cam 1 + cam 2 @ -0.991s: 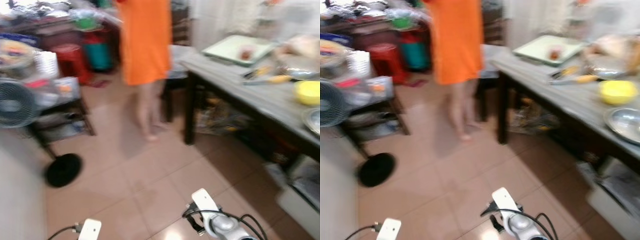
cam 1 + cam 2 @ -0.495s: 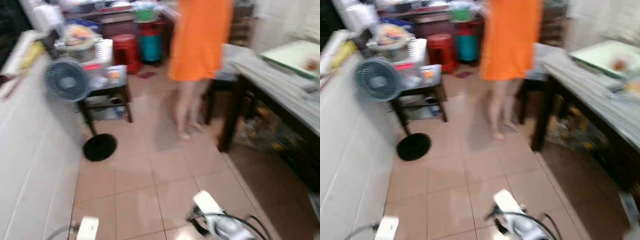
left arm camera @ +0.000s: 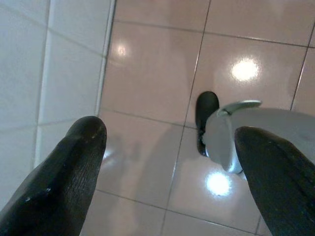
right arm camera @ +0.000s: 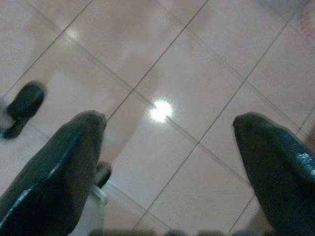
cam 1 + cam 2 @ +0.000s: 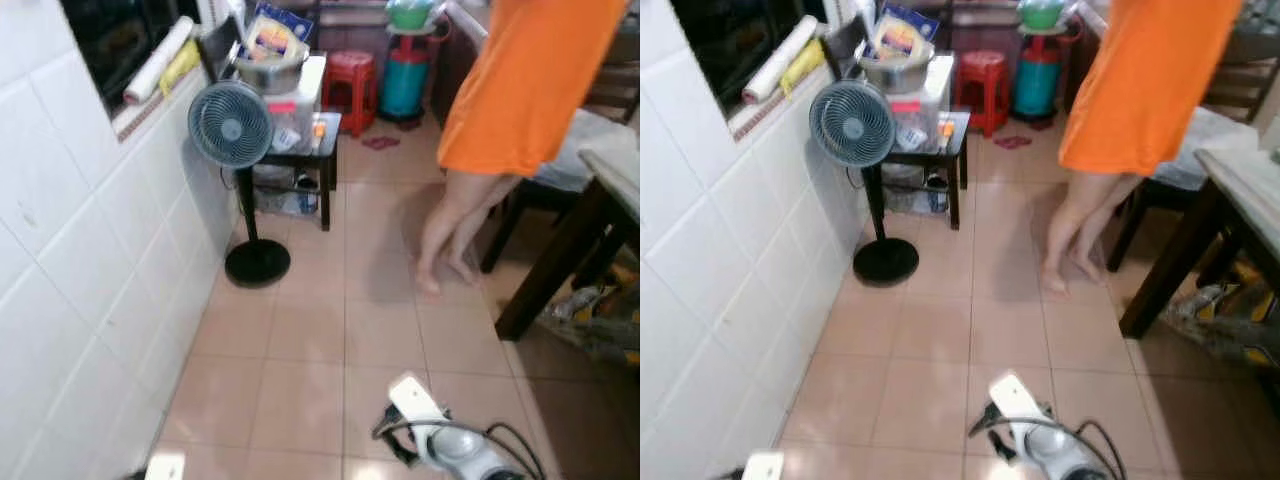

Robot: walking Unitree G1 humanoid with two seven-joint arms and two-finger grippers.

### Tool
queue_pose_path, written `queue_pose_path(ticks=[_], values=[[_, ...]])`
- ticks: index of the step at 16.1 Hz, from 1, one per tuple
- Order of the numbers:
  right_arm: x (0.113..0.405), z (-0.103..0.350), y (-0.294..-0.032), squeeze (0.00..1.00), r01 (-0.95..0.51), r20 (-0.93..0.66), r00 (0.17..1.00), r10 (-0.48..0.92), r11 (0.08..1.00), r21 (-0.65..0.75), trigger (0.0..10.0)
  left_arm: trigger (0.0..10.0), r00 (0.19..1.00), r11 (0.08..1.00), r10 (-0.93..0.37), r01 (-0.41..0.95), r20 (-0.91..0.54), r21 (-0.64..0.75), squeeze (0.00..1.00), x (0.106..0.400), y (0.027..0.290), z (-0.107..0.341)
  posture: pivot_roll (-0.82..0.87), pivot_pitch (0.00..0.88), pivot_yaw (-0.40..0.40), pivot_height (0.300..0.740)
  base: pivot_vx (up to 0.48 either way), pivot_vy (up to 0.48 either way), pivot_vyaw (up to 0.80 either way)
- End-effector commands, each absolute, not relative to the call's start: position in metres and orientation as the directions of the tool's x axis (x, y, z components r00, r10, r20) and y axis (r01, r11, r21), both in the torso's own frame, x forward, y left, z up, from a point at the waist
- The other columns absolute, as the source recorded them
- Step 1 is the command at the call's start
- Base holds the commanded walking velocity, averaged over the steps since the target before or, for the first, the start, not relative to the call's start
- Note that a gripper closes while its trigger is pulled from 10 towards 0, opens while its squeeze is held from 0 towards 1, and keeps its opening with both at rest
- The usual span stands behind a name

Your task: Setting the table

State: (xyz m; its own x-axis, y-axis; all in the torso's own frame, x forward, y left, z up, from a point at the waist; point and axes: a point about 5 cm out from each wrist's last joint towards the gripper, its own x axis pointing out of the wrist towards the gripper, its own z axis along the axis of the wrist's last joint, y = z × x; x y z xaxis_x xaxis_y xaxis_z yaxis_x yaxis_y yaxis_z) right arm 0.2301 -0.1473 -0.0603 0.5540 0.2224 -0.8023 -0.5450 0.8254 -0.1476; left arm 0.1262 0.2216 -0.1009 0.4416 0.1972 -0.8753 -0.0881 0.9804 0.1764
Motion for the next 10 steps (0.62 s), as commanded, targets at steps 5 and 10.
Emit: queue_pose_path(ticks=[5, 10], values=[[0.232, -0.061, -0.147, 0.00, -0.224, -0.793, 0.589, 0.156, 0.974, 0.026, 10.0, 10.0, 0.494, 0.985, 0.174, -0.102, -0.852, 0.142, 0.00, 0.136, 0.215, -0.098, -0.06, 0.000, -0.008, 0.740, 0.000, 0.000, 0.00], [0.227, -0.064, -0.145, 0.00, -0.109, -0.796, 0.590, 0.133, 0.990, 0.085, 10.0, 10.0, 0.545, 0.982, 0.185, -0.130, -0.818, 0.136, 0.00, 0.153, 0.222, -0.090, -0.08, 0.000, 0.019, 0.740, 0.000, 0.000, 0.00]])
